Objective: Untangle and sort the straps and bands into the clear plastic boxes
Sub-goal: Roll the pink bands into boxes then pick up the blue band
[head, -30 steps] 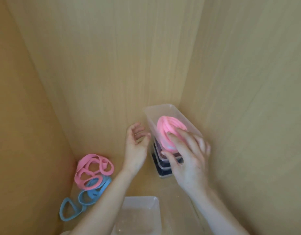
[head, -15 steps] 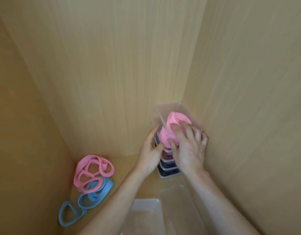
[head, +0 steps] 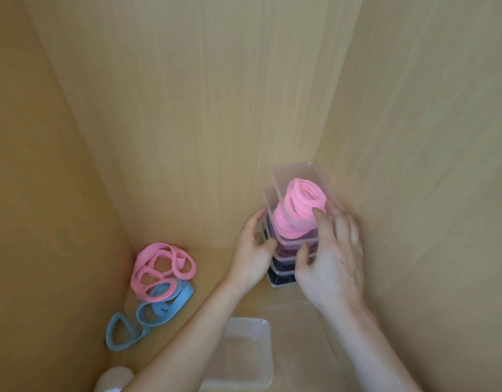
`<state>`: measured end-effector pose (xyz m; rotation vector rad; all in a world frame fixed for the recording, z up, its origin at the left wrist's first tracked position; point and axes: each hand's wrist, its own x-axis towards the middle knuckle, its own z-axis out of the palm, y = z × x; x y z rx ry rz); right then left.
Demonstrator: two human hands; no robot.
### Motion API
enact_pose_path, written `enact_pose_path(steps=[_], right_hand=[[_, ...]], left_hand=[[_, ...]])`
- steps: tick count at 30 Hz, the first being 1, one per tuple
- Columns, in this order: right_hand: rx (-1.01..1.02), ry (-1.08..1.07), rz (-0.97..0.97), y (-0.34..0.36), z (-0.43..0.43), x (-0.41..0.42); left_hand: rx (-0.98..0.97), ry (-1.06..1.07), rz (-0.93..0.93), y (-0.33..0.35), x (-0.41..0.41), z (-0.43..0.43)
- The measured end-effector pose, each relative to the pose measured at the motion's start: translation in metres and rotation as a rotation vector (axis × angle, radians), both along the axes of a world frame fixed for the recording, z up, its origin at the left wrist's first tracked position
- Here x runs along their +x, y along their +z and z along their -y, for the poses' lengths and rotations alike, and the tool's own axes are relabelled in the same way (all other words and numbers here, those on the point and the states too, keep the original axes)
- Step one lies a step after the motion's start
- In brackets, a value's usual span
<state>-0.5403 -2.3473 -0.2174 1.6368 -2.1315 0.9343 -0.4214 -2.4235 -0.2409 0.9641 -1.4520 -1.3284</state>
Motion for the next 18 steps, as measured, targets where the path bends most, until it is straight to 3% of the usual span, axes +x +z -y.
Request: enact_pose_path(steps=[5, 10, 18], right_hand=[[-0.206, 0.215, 0.108, -0.011, -0.012, 0.024], [-0.073, 0.410, 0.152, -0.050, 0.005, 0.050], [0.282, 0.536, 0.151, -0.101, 0.051, 0.095]], left_hand=[[0.019, 0.143, 0.093, -0.037, 0.038, -0.008], [0.071, 0.206, 0.245, -0.083, 0.086, -0.032], [0.177, 0.480, 0.397, -0.115, 0.155, -0.050]])
